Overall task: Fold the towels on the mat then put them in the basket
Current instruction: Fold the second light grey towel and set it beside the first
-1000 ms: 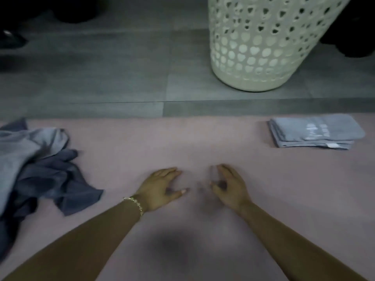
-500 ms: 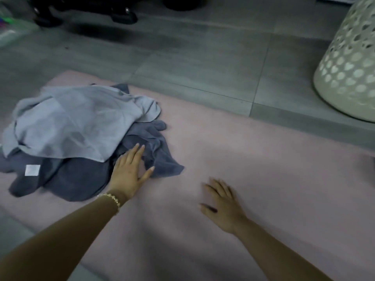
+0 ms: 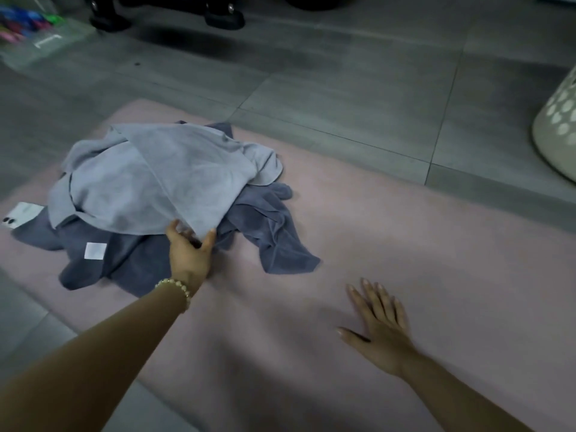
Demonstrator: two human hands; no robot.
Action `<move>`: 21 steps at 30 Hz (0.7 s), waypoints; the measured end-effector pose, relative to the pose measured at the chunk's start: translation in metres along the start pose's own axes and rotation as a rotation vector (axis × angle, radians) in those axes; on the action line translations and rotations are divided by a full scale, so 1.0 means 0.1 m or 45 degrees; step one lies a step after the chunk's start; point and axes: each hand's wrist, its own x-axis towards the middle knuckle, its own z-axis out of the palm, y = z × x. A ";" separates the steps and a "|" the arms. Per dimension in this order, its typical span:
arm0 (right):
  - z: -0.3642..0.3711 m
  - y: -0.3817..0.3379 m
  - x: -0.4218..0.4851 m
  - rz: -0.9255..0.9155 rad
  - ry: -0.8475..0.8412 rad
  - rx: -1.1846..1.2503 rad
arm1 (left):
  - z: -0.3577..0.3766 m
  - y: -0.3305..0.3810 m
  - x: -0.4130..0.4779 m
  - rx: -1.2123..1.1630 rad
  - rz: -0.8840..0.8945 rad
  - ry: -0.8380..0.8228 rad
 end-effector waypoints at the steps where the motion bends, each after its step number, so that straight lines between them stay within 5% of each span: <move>1: 0.01 0.00 0.00 0.000 0.007 0.000 | 0.00 0.02 0.04 -0.044 -0.021 0.015; 6: -0.01 -0.01 0.00 -0.006 -0.003 0.066 | 0.04 0.33 0.16 0.046 0.218 -0.072; 9: -0.18 -0.17 -0.07 0.024 0.006 0.305 | 0.13 0.52 0.06 0.415 0.397 -0.106; 13: -0.78 -0.38 -0.33 0.121 0.112 1.070 | 0.28 0.98 -0.39 0.272 0.643 -0.542; 16: -1.47 -0.50 -0.64 -0.059 0.205 1.127 | 0.28 1.55 -0.74 0.067 0.633 -0.878; 21: -2.65 -0.74 -1.27 -0.333 0.364 1.096 | 0.05 2.56 -1.23 0.157 0.624 -1.300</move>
